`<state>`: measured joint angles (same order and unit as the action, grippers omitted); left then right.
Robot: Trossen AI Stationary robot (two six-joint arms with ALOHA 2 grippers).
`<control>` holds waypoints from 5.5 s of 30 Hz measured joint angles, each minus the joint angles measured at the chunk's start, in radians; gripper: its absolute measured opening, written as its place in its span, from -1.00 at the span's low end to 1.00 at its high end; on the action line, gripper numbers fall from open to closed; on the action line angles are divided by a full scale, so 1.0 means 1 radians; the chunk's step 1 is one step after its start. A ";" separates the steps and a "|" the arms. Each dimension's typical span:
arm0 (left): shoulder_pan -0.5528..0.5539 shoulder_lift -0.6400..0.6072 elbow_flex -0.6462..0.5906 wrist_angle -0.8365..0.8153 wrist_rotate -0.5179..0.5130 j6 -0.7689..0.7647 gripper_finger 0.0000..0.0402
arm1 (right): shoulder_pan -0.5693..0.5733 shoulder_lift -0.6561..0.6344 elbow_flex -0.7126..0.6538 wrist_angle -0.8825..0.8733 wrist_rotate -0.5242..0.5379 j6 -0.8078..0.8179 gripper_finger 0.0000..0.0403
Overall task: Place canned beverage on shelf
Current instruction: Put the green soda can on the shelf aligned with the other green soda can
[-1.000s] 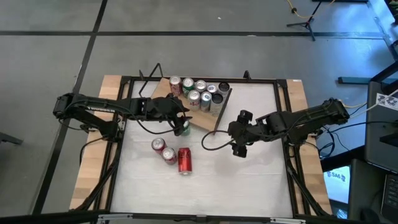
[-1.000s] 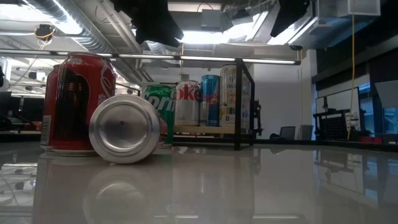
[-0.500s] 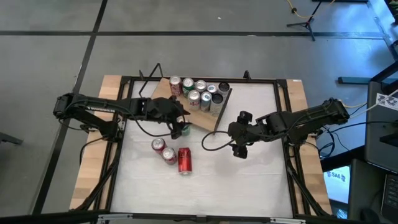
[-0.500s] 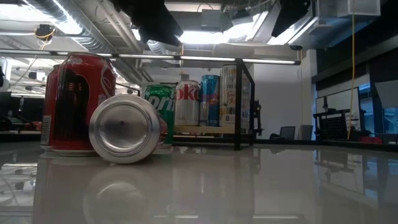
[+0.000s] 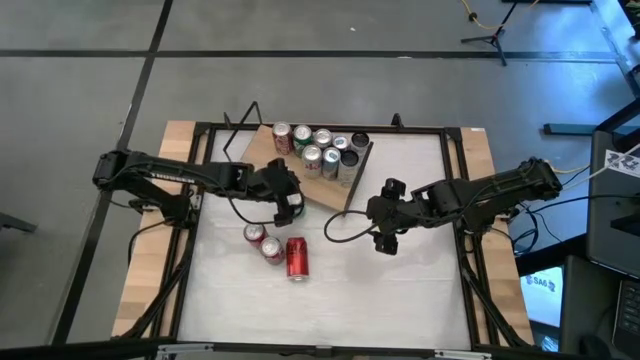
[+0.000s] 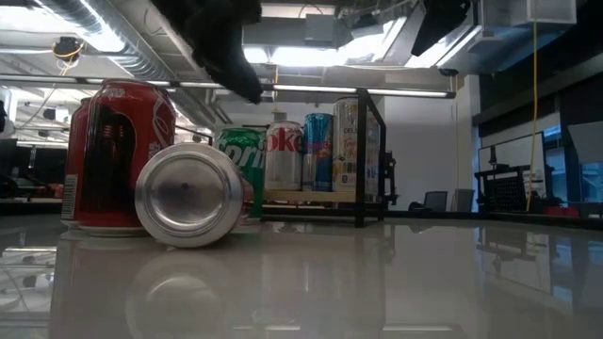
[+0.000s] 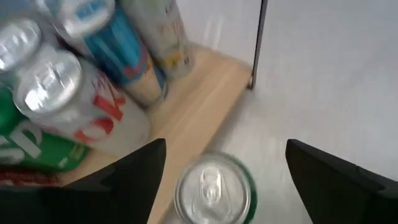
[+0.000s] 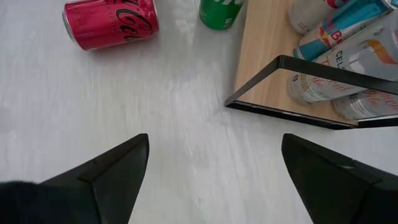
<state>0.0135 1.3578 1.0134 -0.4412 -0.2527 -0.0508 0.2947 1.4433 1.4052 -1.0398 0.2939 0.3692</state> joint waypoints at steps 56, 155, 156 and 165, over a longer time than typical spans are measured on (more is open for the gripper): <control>0.090 0.136 0.001 -0.087 0.090 -0.002 0.31 | 0.000 0.000 0.000 0.003 0.000 0.000 0.79; 0.433 0.182 0.248 -0.253 0.113 0.228 0.48 | 0.000 0.111 0.000 0.575 0.000 -0.063 0.79; 0.433 0.182 0.248 -0.253 0.113 0.228 0.49 | 0.000 0.111 0.000 0.575 0.000 -0.063 0.79; 0.433 0.180 0.248 -0.249 0.133 0.270 0.68 | 0.000 0.111 0.000 0.575 0.000 -0.063 0.79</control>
<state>0.4469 1.5379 1.2613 -0.6907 -0.1198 0.2195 0.2943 1.5547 1.4052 -0.4652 0.2941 0.3058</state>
